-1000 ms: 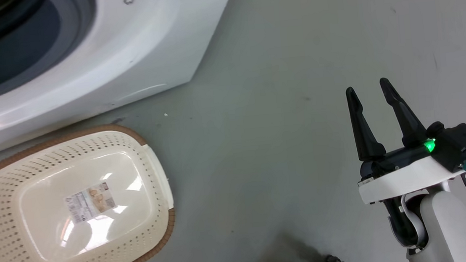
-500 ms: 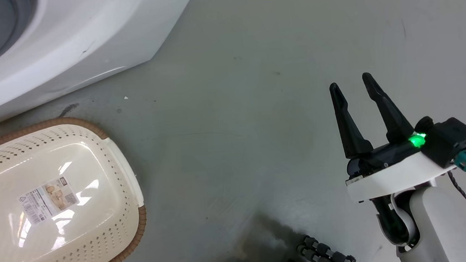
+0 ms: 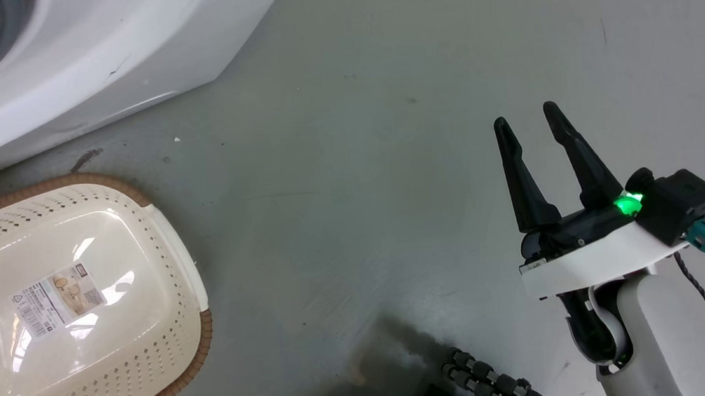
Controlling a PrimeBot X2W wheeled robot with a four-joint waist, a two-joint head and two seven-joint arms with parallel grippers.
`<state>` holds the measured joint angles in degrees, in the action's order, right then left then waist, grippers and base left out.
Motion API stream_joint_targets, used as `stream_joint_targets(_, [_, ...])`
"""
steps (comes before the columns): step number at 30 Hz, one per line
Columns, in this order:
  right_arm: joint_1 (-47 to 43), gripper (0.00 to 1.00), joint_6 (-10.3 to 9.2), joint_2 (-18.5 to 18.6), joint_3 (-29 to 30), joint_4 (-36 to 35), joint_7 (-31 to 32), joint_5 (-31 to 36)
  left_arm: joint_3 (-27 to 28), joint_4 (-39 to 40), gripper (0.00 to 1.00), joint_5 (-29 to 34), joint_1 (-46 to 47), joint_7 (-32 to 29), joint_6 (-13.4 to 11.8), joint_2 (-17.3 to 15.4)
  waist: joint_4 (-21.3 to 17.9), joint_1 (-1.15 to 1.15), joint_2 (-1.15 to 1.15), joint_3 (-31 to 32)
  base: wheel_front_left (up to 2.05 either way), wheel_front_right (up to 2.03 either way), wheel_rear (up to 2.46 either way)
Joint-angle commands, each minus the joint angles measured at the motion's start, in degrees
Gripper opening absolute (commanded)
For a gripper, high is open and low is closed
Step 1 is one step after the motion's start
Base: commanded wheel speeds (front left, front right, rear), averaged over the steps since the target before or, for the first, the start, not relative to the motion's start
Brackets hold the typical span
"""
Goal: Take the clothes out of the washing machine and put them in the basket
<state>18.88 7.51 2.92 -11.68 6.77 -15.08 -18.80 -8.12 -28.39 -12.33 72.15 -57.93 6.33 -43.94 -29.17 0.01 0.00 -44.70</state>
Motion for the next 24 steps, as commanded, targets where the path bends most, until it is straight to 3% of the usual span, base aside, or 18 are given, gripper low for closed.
stream_joint_targets(1, [0.7,1.0,-0.04,-0.07,0.05,0.01,-0.11,-0.24,0.16,0.95,0.18,-0.18,-0.92,-0.42,-0.29,-0.24,-0.05,-0.01,0.0,-0.02,0.0,0.0,0.0])
stream_joint_targets(2, [0.81,1.0,-0.04,-0.07,0.11,0.0,-0.11,-0.24,0.18,1.87,0.0,-0.29,-1.23,-0.55,-0.41,-0.38,-0.09,-0.01,0.0,-0.02,0.0,0.0,0.0])
stream_joint_targets(11, [0.62,1.0,-0.04,-0.07,0.84,0.37,-0.11,0.37,1.17,6.73,0.0,-0.5,-4.28,3.58,-2.95,-0.38,-0.03,-0.01,0.0,1.43,0.0,0.0,0.0])
stream_joint_targets(24, [-0.48,1.0,-0.04,-0.07,2.69,0.38,-0.11,1.97,3.85,4.96,0.0,-2.2,-10.73,25.21,-7.07,4.26,1.25,-0.01,0.0,5.53,0.0,0.0,0.0])
